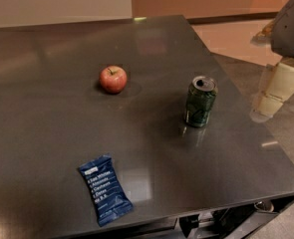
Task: Move green can near rxbar blueberry
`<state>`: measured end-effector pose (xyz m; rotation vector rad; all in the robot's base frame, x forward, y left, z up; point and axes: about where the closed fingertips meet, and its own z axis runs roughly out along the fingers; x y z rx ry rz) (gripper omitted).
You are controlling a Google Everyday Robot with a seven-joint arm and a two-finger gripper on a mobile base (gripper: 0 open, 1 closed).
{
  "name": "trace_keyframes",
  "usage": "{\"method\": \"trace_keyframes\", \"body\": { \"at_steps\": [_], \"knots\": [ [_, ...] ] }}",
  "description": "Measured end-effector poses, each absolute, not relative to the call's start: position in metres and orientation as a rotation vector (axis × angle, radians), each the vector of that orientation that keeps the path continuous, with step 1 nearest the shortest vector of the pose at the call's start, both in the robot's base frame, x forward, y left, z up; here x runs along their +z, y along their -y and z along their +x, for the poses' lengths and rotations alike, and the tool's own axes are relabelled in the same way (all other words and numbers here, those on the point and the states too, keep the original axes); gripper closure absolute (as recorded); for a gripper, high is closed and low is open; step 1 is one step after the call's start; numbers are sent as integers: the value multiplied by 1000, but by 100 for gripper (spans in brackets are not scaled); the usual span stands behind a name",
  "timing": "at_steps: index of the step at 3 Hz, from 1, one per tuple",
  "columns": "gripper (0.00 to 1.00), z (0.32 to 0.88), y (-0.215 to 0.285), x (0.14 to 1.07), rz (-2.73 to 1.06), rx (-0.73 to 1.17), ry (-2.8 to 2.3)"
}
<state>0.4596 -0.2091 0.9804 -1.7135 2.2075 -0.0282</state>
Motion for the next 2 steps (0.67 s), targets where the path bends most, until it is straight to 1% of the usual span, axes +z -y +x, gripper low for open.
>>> {"method": "trace_keyframes", "body": {
  "at_steps": [2],
  "knots": [
    [0, 503, 180, 961, -1718, 113, -2119]
  ]
}}
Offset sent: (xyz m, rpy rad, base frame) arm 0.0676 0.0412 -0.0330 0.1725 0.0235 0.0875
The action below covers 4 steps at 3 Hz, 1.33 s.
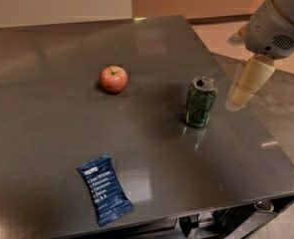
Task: Move green can near rxbar blueberry
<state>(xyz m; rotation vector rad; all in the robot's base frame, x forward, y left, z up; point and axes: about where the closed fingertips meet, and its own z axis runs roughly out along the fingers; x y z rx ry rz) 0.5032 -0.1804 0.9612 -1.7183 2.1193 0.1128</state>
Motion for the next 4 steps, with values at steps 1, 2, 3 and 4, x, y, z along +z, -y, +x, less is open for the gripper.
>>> {"method": "trace_keyframes", "body": {
  "at_steps": [1, 2, 3, 4],
  "knots": [
    [0, 513, 168, 946, -1724, 198, -2101],
    [0, 514, 158, 933, -1743, 270, -2079],
    [0, 511, 150, 910, -1784, 322, -2041],
    [0, 513, 153, 903, -1783, 328, -2045]
  ]
}}
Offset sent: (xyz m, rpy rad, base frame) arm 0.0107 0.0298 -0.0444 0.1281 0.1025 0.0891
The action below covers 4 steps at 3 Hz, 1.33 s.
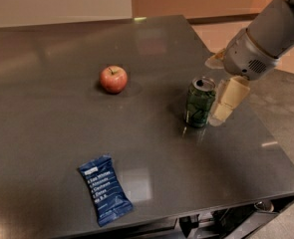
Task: Move green can near rxbar blueberry
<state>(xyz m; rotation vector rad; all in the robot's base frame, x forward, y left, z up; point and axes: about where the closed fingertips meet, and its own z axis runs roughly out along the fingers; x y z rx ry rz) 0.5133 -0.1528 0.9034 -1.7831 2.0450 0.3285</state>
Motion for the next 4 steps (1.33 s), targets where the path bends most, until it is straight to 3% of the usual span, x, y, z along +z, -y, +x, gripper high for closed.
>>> {"method": "trace_keyframes", "body": {
  "at_steps": [1, 2, 4],
  "knots": [
    [16, 513, 152, 900, -1782, 354, -2038],
    [48, 510, 145, 901, -1787, 397, -2013],
    [94, 493, 123, 915, -1822, 474, -1951]
  ]
}}
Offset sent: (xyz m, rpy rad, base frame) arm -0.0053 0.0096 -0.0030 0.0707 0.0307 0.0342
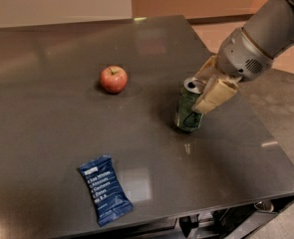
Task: Move green can near rxbar blueberry
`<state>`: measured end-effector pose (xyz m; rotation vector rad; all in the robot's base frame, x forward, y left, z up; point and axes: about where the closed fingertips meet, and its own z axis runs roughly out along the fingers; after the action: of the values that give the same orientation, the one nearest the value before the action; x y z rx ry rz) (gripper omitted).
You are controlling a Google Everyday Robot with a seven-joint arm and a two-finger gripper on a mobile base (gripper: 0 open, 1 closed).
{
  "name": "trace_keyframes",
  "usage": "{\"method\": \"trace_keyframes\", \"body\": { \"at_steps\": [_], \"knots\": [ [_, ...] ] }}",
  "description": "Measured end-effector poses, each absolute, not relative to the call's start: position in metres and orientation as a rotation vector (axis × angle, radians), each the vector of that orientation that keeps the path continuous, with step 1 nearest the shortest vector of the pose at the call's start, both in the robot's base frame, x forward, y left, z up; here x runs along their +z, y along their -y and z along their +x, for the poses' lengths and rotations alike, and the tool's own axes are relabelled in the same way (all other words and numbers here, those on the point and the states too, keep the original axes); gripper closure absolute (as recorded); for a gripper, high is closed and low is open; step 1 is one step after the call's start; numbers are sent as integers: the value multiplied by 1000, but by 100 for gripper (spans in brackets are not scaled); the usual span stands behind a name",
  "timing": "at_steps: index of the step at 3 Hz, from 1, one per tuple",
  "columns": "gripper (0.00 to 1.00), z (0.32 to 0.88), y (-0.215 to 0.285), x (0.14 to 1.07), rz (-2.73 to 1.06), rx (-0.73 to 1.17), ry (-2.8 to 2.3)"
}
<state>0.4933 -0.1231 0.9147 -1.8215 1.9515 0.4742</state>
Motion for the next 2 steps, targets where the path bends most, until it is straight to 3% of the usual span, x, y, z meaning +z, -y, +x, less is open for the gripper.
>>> {"method": "trace_keyframes", "body": {
  "at_steps": [1, 2],
  "knots": [
    [100, 470, 98, 925, -1895, 514, -1880],
    [100, 448, 68, 921, -1979, 564, -1818]
  ]
}}
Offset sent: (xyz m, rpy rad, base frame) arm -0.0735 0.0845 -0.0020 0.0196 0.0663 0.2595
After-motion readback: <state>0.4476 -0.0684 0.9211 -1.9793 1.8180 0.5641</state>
